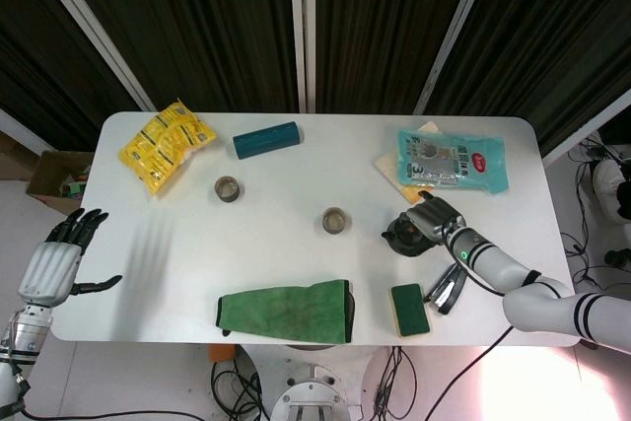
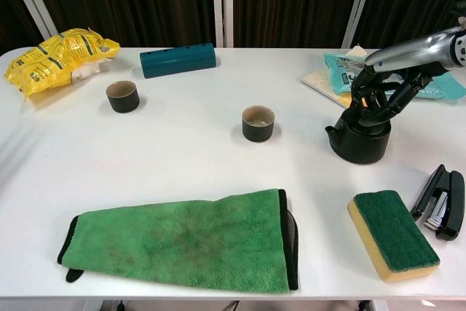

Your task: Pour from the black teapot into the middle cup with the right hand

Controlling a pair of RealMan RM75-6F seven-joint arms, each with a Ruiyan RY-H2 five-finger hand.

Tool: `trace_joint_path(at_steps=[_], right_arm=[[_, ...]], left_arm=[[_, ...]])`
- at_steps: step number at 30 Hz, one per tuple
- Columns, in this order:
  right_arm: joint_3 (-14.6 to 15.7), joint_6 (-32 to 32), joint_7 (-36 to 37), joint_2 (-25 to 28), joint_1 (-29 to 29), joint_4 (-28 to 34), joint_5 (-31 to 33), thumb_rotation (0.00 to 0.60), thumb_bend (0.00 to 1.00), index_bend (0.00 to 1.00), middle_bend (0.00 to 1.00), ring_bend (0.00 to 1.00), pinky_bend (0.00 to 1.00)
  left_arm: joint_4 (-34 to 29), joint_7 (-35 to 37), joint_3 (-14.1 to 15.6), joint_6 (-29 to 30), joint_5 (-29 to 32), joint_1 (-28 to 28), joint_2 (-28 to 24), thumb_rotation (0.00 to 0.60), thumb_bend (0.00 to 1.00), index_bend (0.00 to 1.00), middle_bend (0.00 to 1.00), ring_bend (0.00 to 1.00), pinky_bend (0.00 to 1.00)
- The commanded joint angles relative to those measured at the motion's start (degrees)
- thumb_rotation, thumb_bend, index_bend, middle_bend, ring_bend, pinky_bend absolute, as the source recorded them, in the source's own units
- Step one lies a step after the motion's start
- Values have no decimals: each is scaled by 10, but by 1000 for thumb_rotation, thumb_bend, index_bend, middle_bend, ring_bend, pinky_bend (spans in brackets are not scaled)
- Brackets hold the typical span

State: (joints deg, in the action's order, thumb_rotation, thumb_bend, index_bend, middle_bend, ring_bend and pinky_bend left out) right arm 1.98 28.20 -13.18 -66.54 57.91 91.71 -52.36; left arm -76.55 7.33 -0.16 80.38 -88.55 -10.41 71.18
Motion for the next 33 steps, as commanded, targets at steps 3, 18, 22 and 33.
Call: trace_joint_path(at_steps=[3, 18, 22, 33], right_arm=[[2, -5, 7, 0, 2, 1, 1, 299, 244, 467, 540, 409, 0], [8, -24, 27, -2, 12, -4, 5, 297, 240, 653, 670, 536, 0], [7, -28, 36, -1, 14, -4, 3, 298, 221, 692, 706, 564, 0], [8, -15, 43, -3, 13, -6, -3, 295, 215, 760, 776, 627, 0]], left_arm=[[2, 0, 0, -1, 0, 0, 1, 442, 65, 112, 90, 30, 184], [7, 5, 1, 0, 2, 2, 3, 438, 65, 112, 90, 30, 184], [10, 7, 1, -1, 2, 2, 4, 442, 64, 112, 90, 30, 185], [12, 9, 1, -1, 1, 2, 6, 439, 65, 111, 90, 30, 184]])
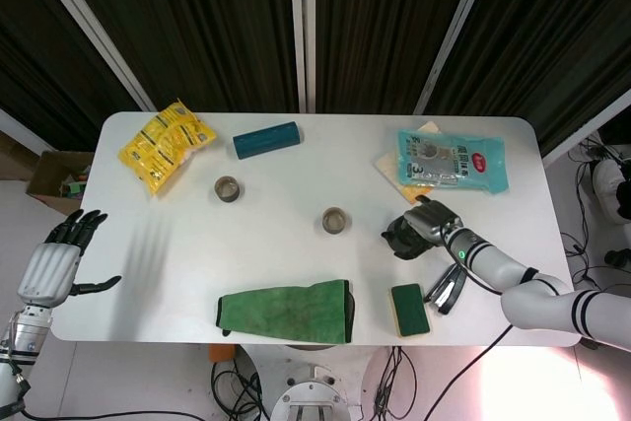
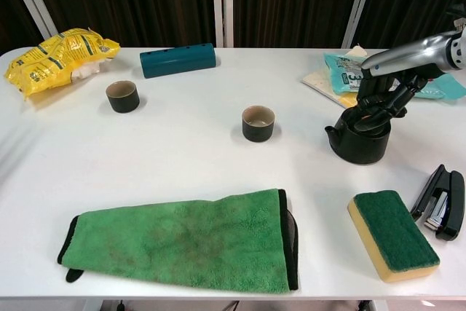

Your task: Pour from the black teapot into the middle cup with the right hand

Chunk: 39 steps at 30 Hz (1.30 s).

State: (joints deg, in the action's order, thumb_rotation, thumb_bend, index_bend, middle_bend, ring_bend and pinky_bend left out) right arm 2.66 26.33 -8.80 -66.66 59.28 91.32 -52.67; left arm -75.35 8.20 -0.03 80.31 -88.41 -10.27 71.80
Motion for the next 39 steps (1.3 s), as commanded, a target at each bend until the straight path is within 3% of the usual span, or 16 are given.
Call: trace_joint_path(at_steps=[1, 8, 19, 32, 39], right_arm=[[2, 5, -1, -3, -1, -2, 0, 294, 213, 764, 781, 632, 0], [3, 20, -5, -9, -4, -4, -1, 294, 189, 776, 823, 665, 6], [-20, 79, 17, -21, -39, -4, -41, 283, 176, 878, 900, 737, 148], [-43, 146, 21, -23, -77, 2, -89, 284, 176, 973, 962, 803, 366], [-53, 179, 1, -23, -92, 6, -87, 281, 203, 996, 981, 832, 568]], left_arm=[[0, 0, 0, 0, 0, 0, 0, 436, 65, 111, 90, 30, 184], [0, 0, -1, 0, 2, 1, 0, 441, 65, 112, 90, 30, 184], [-2, -2, -1, -4, 1, -3, 1, 440, 65, 112, 90, 30, 184], [-6, -5, -1, -5, 0, -5, 1, 442, 65, 112, 90, 30, 184], [-2, -1, -1, -6, -1, -6, 5, 443, 65, 112, 90, 30, 184]])
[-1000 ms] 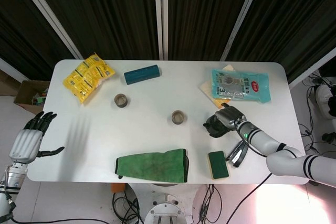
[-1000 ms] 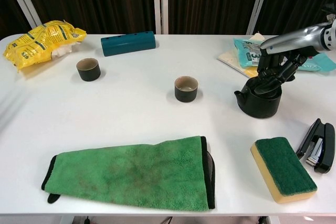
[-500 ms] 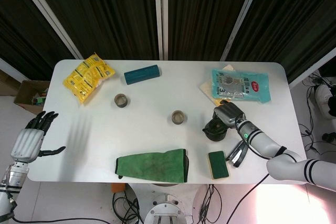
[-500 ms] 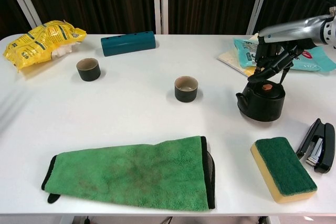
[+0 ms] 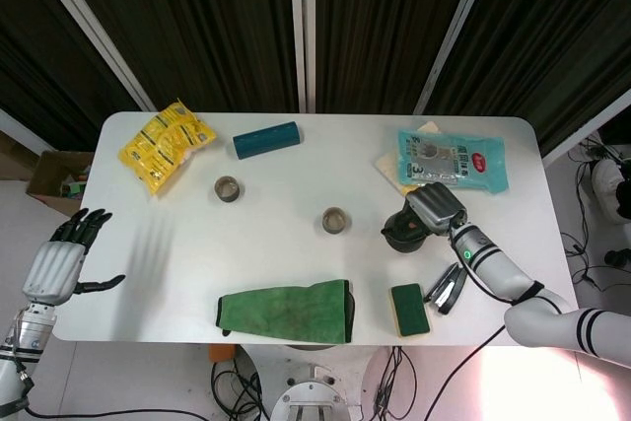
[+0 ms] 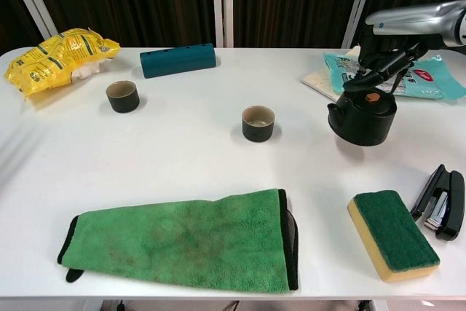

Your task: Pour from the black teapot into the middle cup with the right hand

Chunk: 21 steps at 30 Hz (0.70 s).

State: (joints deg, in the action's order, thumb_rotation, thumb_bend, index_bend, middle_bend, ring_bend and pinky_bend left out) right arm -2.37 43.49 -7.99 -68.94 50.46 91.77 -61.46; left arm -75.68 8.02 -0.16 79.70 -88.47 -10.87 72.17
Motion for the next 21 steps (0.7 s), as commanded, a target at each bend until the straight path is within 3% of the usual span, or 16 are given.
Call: trace_joint_path(at_steps=[1, 6, 21], right_arm=[[-4, 10, -11, 0, -5, 1, 1, 282, 207, 996, 982, 834, 590], [-7, 21, -31, 0, -11, 1, 6, 282, 226, 1000, 993, 853, 676], [-25, 26, -38, 10, -22, 8, 6, 285, 300, 1000, 1000, 869, 692]], left_arm=[[2, 1, 0, 0, -1, -1, 1, 443, 65, 113, 90, 30, 184], [5, 2, 1, -1, -2, -2, 4, 439, 65, 113, 90, 30, 184], [12, 6, 2, -7, -1, -5, 11, 438, 65, 114, 90, 30, 184]])
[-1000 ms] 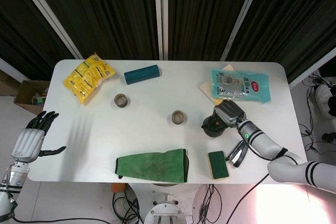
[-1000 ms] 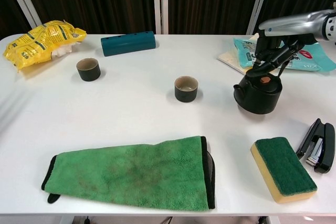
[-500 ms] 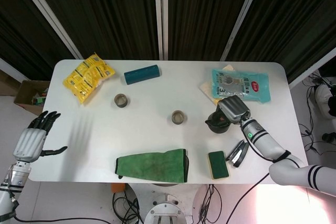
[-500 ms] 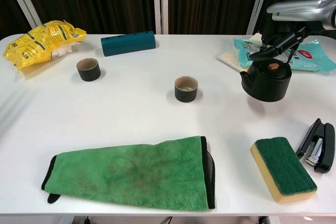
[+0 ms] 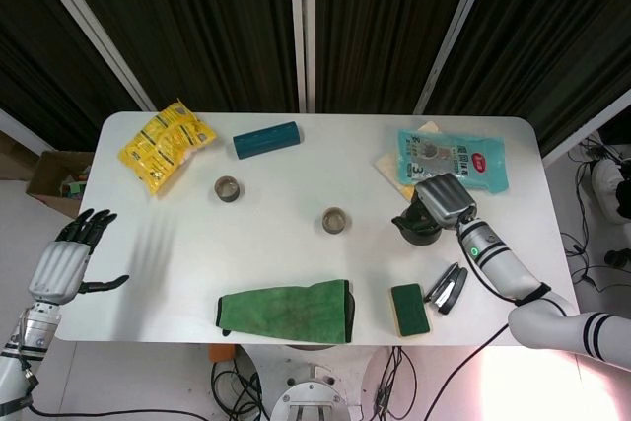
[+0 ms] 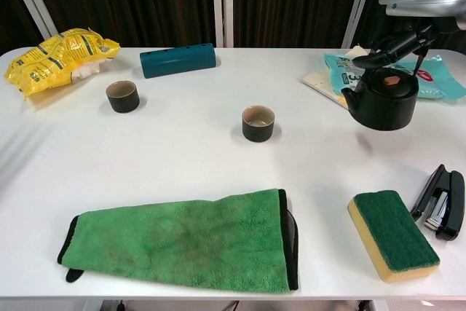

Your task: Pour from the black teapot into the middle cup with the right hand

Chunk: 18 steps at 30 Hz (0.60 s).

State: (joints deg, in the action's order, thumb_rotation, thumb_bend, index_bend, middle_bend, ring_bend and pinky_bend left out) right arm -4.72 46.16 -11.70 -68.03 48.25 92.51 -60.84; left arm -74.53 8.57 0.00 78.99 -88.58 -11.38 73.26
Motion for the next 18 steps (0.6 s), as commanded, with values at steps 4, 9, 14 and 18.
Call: trace_joint_path(at_steps=[4, 9, 14, 18], right_arm=[[-5, -1, -2, 4, -2, 6, -3, 286, 317, 1000, 1000, 873, 693], [-9, 4, -2, 9, -5, 13, -9, 287, 351, 1000, 1000, 879, 692], [-14, 7, -1, 16, -9, 20, -13, 289, 373, 1000, 1000, 879, 692], [-16, 8, 3, 23, -13, 26, -18, 295, 414, 1000, 1000, 879, 692]], left_arm=[[0, 1, 0, 1, -1, -1, 1, 439, 65, 114, 90, 30, 184], [2, 2, 0, 1, 0, 0, 2, 441, 65, 114, 90, 30, 184], [2, 2, 1, 3, -1, 0, 3, 439, 65, 115, 90, 30, 184], [0, 1, 0, 5, -2, 0, 2, 441, 65, 115, 90, 30, 184]])
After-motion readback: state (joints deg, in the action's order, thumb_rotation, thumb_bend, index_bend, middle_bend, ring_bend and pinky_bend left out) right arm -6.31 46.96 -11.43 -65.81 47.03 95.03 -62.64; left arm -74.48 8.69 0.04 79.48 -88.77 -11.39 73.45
